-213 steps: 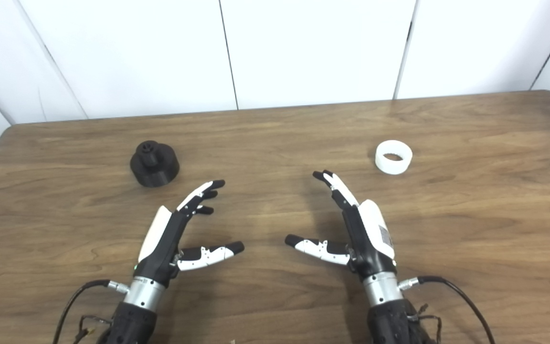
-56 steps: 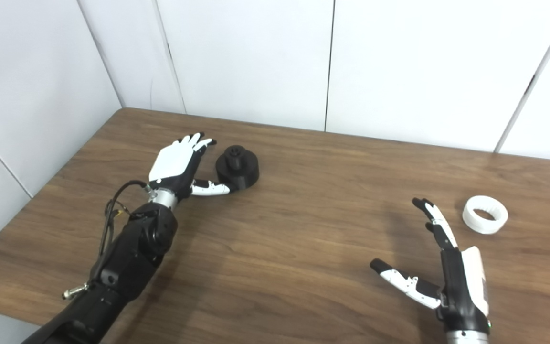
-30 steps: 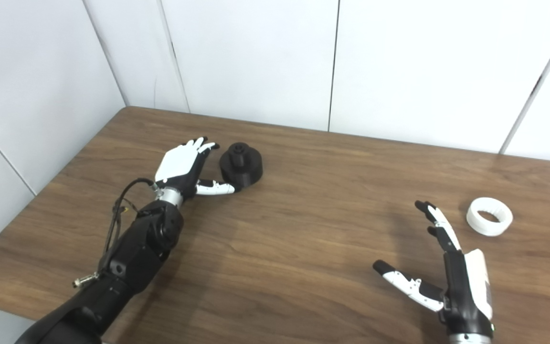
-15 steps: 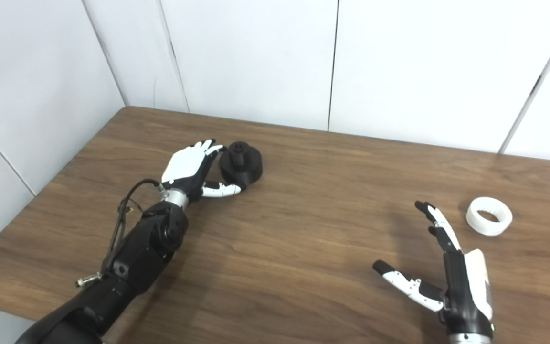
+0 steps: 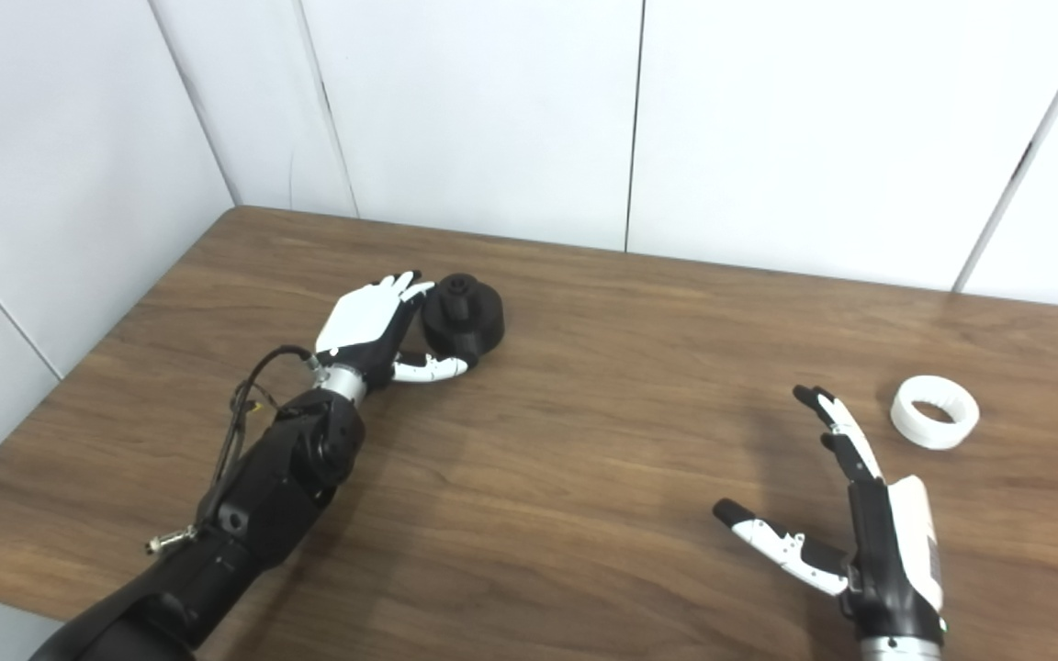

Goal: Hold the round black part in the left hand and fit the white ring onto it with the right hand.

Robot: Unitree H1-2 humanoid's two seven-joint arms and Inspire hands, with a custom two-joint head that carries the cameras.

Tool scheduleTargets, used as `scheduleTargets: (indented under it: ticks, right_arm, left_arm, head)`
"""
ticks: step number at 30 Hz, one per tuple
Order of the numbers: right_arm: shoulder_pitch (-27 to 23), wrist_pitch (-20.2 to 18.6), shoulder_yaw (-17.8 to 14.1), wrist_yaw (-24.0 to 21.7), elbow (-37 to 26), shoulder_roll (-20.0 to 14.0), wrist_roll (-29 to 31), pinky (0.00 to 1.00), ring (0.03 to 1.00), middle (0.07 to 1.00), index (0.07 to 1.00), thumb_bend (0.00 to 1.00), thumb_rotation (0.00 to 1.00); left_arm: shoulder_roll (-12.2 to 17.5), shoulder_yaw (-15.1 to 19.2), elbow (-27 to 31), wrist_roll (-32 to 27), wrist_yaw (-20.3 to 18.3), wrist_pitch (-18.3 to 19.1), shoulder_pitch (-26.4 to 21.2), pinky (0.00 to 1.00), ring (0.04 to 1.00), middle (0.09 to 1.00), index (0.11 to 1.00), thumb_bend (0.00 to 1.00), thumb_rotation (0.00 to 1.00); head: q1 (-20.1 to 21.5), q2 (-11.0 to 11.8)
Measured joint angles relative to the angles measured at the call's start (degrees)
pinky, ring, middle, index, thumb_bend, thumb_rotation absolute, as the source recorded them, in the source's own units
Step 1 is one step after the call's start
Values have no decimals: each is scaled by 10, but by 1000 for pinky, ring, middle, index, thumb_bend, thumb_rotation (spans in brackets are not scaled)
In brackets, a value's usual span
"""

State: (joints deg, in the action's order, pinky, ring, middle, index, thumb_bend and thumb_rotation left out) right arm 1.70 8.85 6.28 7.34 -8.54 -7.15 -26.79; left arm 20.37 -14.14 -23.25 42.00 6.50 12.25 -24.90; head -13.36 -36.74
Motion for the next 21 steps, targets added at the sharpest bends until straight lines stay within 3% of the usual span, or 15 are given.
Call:
scheduleTargets:
  ticks: [8, 14, 21]
  right_arm:
    - [7, 0, -9, -6, -7, -3, 7, 846, 911, 923, 876, 820, 433]
    - [8, -1, -9, -7, -8, -4, 8, 850, 911, 923, 874, 823, 429]
    - [9, -5, -10, -8, -10, -5, 9, 851, 911, 925, 877, 818, 426]
  left_arm:
    - [-19, 20, -24, -15, 70, -25, -4, 1000, 1000, 995, 653, 807, 336]
    - [-27, 27, -34, -23, 106, -48, -4, 1000, 1000, 985, 613, 787, 285]
    - [-28, 28, -35, -25, 112, -55, -4, 1000, 1000, 979, 609, 783, 295]
  head:
    - [-3, -4]
    - [-3, -6]
    - [-3, -8]
